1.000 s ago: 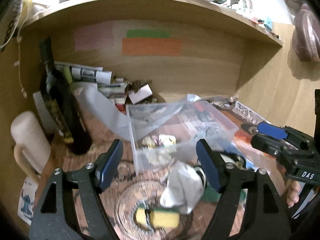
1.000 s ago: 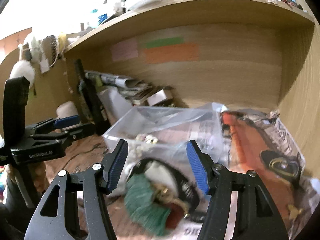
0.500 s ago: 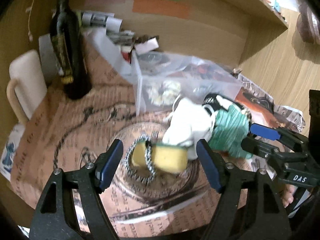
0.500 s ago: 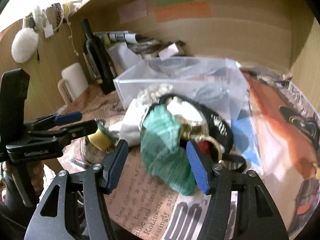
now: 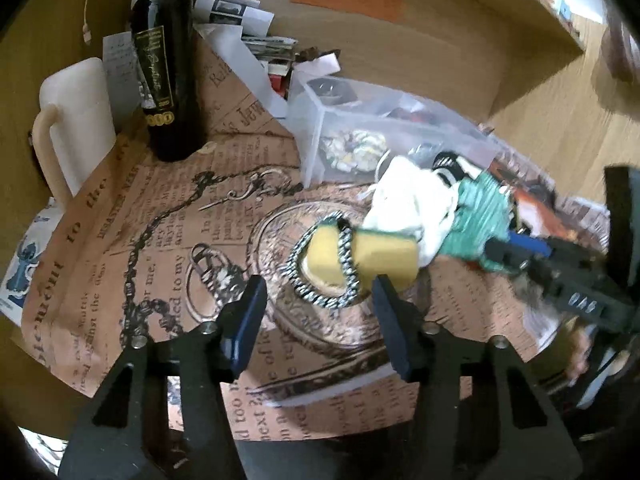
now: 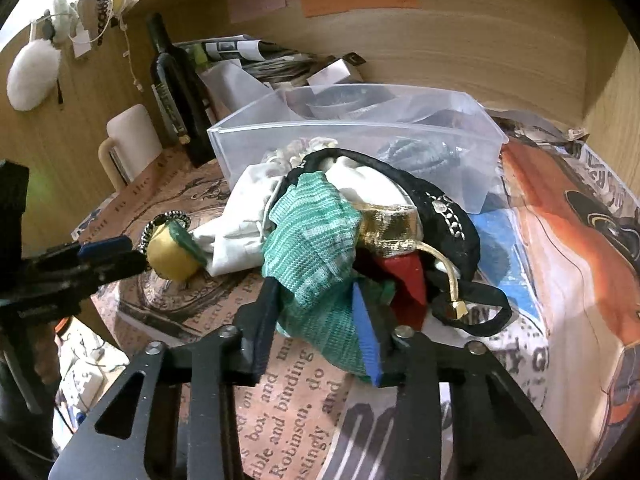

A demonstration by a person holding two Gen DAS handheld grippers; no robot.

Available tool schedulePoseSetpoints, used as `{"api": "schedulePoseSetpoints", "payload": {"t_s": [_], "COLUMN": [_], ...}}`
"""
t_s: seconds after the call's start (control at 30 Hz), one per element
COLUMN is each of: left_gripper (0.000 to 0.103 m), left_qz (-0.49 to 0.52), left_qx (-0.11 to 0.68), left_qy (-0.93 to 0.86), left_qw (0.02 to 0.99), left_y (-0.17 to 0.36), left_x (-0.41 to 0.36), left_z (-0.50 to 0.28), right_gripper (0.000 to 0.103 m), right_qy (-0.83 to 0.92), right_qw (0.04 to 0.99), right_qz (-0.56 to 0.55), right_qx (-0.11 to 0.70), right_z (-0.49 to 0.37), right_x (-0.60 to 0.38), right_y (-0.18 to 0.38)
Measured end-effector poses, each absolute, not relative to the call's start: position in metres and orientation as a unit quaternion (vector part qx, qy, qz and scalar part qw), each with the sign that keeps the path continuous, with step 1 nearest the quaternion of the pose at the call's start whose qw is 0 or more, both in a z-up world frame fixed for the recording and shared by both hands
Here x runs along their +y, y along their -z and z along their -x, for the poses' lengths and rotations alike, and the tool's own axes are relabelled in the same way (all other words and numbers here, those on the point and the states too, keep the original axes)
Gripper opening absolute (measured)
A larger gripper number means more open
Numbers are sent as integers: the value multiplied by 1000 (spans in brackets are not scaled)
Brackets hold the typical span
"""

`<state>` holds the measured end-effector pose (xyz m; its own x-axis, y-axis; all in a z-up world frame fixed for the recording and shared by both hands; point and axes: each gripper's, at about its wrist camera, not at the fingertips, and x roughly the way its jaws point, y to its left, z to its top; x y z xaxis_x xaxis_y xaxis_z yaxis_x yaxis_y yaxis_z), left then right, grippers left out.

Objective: Organize soft objects
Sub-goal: 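Grasp the green knit cloth with the right tool while the left tool grasps the beaded chain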

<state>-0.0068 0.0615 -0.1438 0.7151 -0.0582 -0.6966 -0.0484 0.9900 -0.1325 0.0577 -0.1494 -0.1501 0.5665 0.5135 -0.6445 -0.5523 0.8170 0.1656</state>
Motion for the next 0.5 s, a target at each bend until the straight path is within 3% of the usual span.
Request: {"api": "schedulePoseSetpoints", "payload": {"t_s": [0.13, 0.23, 0.37, 0.5], "left_gripper": [37, 34, 17, 6], "left_qz": [79, 84, 89, 102], "left_qx": [389, 382, 377, 375], "left_qy": [0, -5, -11, -19], "left_qw": [918, 920, 922, 921], "left_y": [153, 155, 157, 158], "left_x": [61, 61, 65, 74], "left_z": [-2, -8, -16, -21], "right_gripper": [27, 25, 19, 15], "right_qy": [-300, -300, -304, -311], "right_qw": [886, 886, 885, 886], "right_qz": [26, 25, 23, 17], "right_qx": [354, 353, 352, 345], "right_z": [-58, -58, -59, -56], "right_x": [-151, -153, -154, -159], "right_y": [150, 151, 149, 143]}}
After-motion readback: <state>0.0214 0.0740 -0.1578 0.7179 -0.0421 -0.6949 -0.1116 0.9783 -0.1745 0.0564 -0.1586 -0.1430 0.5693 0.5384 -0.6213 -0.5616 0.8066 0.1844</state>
